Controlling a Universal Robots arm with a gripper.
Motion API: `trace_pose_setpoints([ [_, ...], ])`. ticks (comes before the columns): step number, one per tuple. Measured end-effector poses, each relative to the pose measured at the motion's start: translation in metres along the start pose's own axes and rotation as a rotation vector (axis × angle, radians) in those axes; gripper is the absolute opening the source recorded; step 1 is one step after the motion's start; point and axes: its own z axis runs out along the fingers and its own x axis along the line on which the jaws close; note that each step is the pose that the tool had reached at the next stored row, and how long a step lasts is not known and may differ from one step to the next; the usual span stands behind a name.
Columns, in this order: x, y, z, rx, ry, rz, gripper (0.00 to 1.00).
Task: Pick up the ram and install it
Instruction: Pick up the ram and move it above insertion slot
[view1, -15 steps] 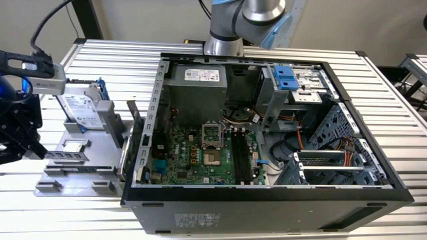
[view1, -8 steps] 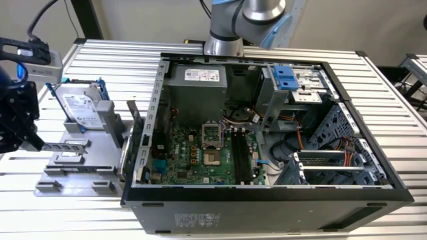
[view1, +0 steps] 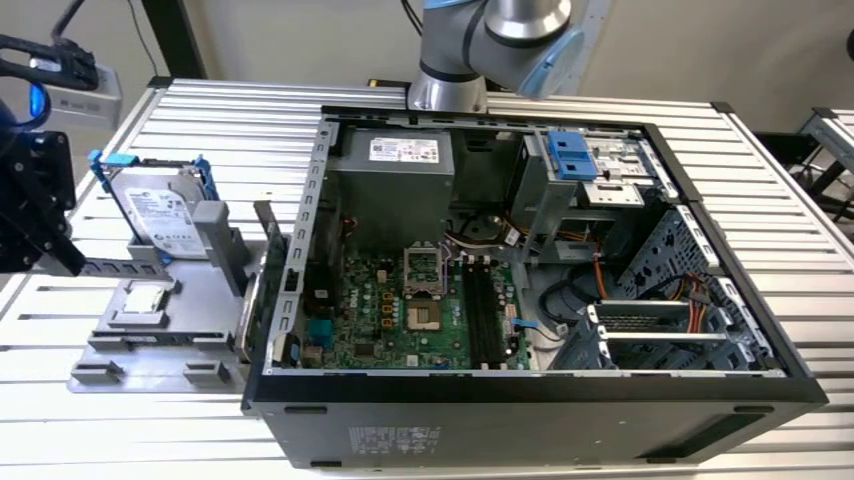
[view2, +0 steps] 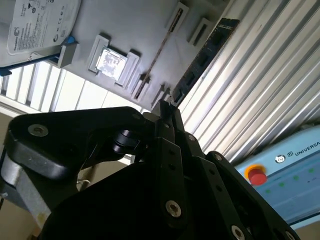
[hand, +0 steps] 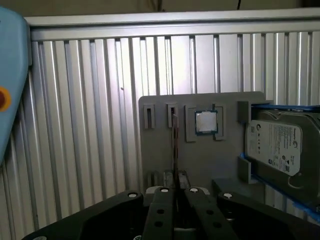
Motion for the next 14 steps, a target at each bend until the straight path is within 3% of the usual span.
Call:
trace_pose_setpoints([
  [14, -0.0289, 0.0017, -0.0252, -0.0004, -0.0001, -0.009, 0.0],
])
